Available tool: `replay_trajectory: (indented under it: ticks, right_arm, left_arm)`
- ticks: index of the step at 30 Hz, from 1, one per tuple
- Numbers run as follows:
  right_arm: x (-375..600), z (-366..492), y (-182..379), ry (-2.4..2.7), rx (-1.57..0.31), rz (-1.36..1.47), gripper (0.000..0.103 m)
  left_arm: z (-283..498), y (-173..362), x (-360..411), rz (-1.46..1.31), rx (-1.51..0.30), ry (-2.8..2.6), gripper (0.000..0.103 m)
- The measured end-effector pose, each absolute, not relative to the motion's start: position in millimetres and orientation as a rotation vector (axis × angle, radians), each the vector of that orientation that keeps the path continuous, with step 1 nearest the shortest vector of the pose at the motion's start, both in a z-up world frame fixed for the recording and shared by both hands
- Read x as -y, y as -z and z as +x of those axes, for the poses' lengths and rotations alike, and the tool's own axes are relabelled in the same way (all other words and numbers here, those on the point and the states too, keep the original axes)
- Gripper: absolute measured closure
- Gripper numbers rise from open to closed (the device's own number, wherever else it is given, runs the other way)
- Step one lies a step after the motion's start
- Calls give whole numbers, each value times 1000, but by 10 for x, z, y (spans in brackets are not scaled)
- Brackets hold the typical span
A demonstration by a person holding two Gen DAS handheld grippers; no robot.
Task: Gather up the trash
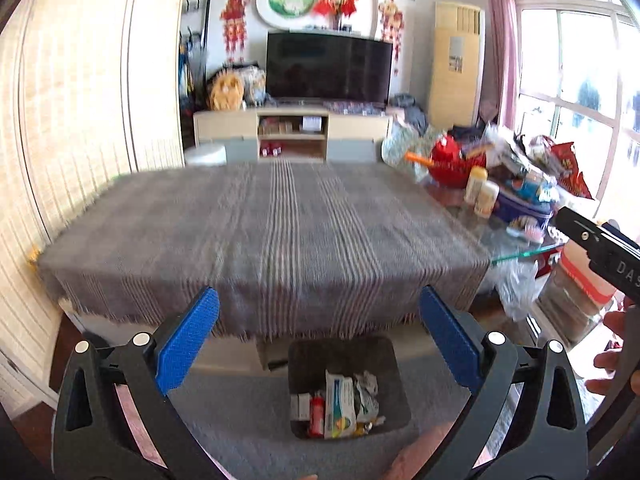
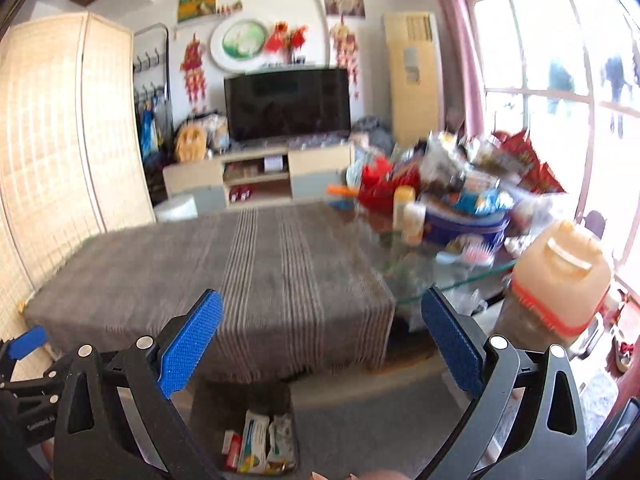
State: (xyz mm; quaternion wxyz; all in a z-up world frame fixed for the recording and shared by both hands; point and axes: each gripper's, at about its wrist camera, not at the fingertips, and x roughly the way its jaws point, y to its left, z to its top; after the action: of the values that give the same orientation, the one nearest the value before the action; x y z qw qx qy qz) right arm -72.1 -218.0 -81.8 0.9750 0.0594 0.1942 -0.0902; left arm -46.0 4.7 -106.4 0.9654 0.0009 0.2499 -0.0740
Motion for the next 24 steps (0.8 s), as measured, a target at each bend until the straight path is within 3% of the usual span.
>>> replay_trajectory:
  ticks: [10,24]
  right_arm:
    - [2278,-1150,276,240,-200,106,3]
    - [2218,-1182,230,250,-184,103,3]
  left_arm:
    - [-711,539,64,10,-341,179,8]
    - [-798,329,61,16,-278,150,8]
